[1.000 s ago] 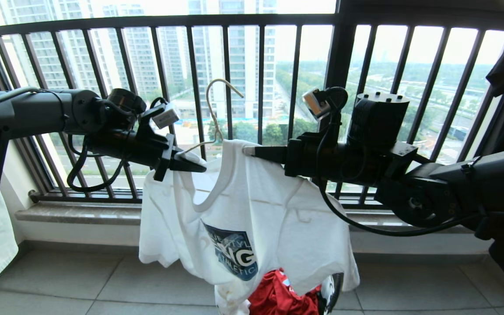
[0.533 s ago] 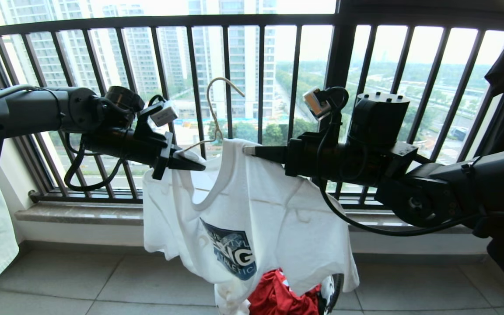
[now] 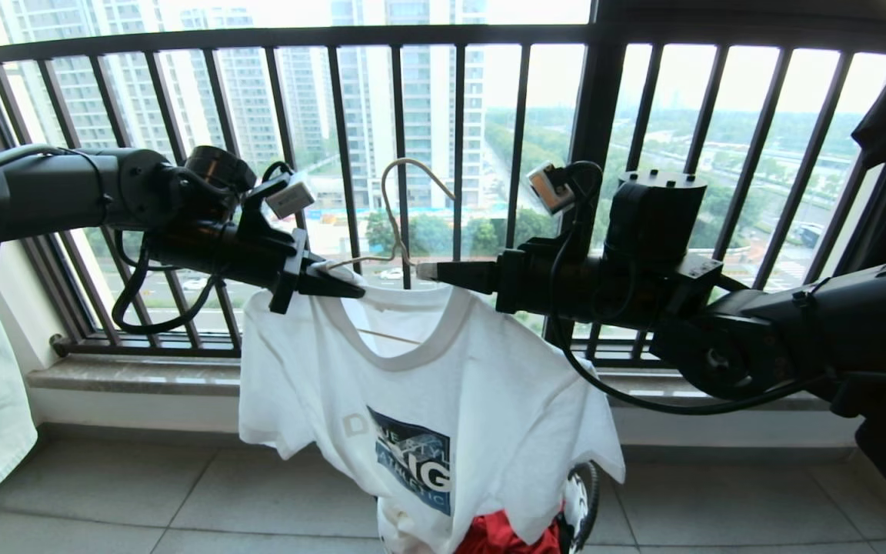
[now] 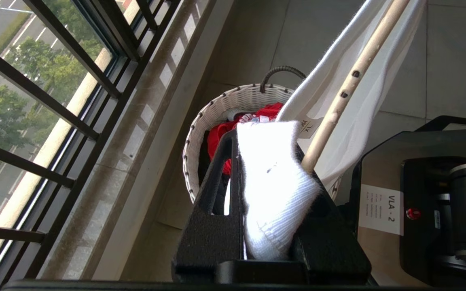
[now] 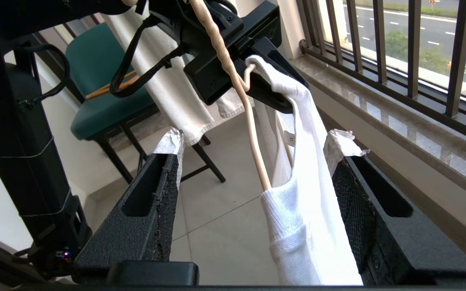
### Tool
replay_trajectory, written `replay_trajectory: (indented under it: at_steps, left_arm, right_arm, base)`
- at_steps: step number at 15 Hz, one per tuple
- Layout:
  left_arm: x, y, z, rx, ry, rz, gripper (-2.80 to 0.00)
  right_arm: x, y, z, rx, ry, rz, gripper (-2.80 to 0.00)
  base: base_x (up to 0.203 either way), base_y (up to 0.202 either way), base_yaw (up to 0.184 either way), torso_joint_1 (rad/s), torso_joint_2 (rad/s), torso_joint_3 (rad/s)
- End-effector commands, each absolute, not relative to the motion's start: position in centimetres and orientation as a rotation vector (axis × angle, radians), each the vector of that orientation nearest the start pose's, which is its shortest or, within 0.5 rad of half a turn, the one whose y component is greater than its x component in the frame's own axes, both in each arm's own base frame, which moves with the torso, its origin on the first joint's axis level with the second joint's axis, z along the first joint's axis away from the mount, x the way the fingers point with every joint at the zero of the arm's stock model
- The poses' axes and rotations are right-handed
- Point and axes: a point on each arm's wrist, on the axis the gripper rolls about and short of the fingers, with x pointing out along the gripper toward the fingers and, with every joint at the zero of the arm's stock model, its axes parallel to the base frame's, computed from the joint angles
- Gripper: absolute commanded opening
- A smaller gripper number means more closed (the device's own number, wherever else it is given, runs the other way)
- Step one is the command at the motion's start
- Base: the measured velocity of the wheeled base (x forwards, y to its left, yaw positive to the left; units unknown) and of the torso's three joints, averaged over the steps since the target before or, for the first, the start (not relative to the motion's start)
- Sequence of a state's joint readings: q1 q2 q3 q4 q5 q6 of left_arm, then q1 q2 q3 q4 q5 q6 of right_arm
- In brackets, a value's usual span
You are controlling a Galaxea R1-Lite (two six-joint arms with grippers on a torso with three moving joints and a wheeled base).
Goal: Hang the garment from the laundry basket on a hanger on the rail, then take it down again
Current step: Hang the clothes rack on the clothesline
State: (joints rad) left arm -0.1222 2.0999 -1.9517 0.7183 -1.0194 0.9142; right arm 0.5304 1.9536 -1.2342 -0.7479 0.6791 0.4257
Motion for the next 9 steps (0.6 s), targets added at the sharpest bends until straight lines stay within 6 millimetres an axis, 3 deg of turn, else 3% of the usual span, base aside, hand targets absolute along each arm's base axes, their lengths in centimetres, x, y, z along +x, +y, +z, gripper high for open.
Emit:
replay_trajectory:
  at_steps: [1, 5, 7, 8, 9]
  left_arm:
    - [38.9, -6.5, 23.9, 0.365, 0.273, -1.316, -2.80]
    - [39.0, -6.0, 23.9, 0.325, 0.302, -1.293, -2.80]
    - [39.3, -6.0, 24.4, 0.279, 0.306, -1.265, -2.80]
    - [39.5, -6.1, 24.8, 0.246, 0.308, -1.244, -2.80]
    - [39.5, -6.1, 25.4, 0.221, 0.300, -1.225, -2.80]
  right_arm:
    - [33.4, 20.6, 22.4, 0.372, 0.215, 1.189, 0.00]
    - [34.7, 17.7, 24.2, 0.371, 0.142, 1.112, 0.00]
    - [34.5, 17.4, 24.5, 0.369, 0.131, 1.110, 0.00]
    - [34.4, 17.4, 24.5, 0.366, 0.132, 1.109, -1.51]
    - [34.2, 17.3, 24.6, 0.363, 0.128, 1.111, -2.80]
  base:
    - [0.000, 0.000, 0.000, 0.000, 0.00, 0.000]
    - [0.000, 0.000, 0.000, 0.000, 0.00, 0.000]
    - [0.000, 0.000, 0.000, 0.000, 0.00, 0.000]
    - [0.000, 0.000, 0.000, 0.000, 0.00, 0.000]
    - [0.000, 0.000, 0.000, 0.000, 0.00, 0.000]
